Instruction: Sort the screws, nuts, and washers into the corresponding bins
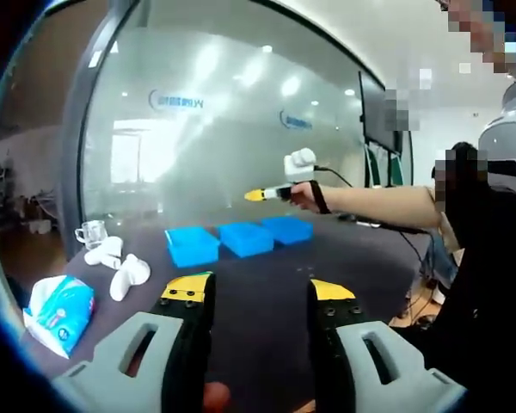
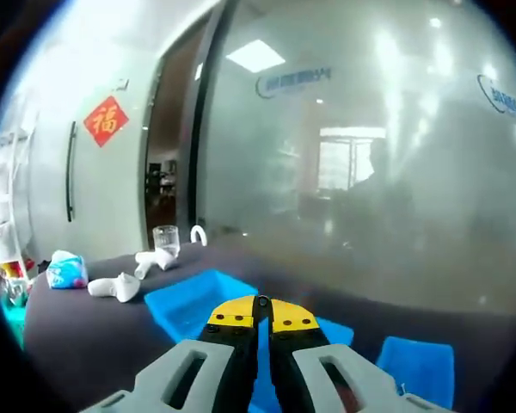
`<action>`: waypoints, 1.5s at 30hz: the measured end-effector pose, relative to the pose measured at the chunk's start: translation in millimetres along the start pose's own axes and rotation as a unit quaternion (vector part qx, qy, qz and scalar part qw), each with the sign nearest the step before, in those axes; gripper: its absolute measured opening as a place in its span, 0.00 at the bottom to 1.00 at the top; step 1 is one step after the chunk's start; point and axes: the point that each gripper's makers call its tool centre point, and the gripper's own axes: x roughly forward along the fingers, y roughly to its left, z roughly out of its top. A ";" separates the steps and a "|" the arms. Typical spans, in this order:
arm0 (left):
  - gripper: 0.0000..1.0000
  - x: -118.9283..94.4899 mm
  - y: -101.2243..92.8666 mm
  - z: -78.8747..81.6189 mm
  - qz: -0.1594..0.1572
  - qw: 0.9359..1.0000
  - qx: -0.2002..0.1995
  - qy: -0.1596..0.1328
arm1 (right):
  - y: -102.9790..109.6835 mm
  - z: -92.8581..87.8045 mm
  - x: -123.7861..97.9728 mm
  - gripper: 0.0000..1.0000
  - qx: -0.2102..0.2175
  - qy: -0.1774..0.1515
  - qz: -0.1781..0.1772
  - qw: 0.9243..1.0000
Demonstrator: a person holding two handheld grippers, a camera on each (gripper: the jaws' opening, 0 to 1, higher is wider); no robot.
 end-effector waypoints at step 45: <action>0.42 5.9 7.4 11.6 0.003 1.000 -0.004 -0.021 | 45.3 -18.5 -164.6 0.25 -0.001 -0.072 0.033 0.997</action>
